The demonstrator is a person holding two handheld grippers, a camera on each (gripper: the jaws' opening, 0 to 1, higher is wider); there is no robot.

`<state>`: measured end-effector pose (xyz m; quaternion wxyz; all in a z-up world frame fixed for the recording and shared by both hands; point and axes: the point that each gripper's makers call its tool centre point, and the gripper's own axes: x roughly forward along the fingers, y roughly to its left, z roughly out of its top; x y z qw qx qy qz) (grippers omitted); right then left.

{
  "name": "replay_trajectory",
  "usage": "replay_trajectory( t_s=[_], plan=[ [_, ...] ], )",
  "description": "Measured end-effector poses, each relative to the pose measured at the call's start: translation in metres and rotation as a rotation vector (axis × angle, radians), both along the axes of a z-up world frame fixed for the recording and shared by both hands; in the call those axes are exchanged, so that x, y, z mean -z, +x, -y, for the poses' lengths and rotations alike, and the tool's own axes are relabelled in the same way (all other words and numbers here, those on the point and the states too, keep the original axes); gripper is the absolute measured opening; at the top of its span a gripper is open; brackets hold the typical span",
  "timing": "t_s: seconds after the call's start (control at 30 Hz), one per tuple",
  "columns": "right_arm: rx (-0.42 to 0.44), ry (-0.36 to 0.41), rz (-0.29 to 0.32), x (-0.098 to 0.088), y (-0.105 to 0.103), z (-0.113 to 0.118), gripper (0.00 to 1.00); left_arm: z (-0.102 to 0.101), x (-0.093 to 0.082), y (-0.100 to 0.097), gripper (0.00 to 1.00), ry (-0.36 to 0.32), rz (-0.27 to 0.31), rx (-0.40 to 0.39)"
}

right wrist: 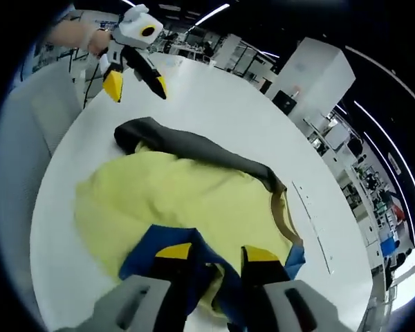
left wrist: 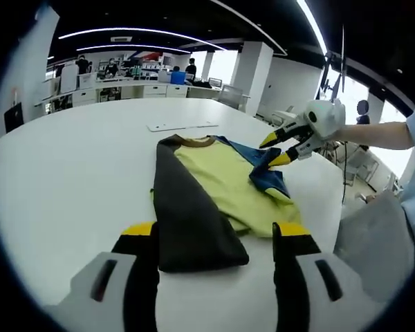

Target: Fold the garment on the visible template until the final outline fits inside the template.

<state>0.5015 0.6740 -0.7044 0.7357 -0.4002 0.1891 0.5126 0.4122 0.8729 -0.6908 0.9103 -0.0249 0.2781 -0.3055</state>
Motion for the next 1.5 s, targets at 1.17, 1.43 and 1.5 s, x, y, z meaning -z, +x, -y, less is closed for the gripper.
replay_trajectory(
  t_s=[1.17, 1.43, 1.5],
  plan=[
    [0.030, 0.041, -0.050, 0.019, -0.068, 0.013, 0.28, 0.005, 0.006, -0.006, 0.63, -0.005, -0.019, 0.014],
    [0.014, -0.016, -0.057, 0.042, -0.079, 0.013, 0.23, 0.003, 0.008, -0.007, 0.63, -0.004, -0.026, 0.015],
    [0.013, -0.036, -0.041, 0.046, -0.078, 0.013, 0.19, 0.002, 0.009, -0.007, 0.63, -0.004, -0.029, 0.013]
  ],
)
